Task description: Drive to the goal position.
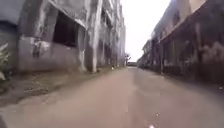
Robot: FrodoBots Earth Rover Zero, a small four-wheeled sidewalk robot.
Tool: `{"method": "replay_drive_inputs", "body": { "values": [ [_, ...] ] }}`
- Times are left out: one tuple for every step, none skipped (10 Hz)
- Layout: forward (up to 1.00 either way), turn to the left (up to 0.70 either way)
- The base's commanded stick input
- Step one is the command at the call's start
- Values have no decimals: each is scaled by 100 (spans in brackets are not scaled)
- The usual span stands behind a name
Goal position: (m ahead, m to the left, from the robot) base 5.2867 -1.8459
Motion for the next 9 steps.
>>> {"method": "replay_drive_inputs", "body": {
  "values": [
    [100,0],
    [100,0],
    [100,0],
    [100,0],
    [100,0],
    [100,-9],
    [100,-27],
    [100,-27],
    [100,-27]
  ]
}}
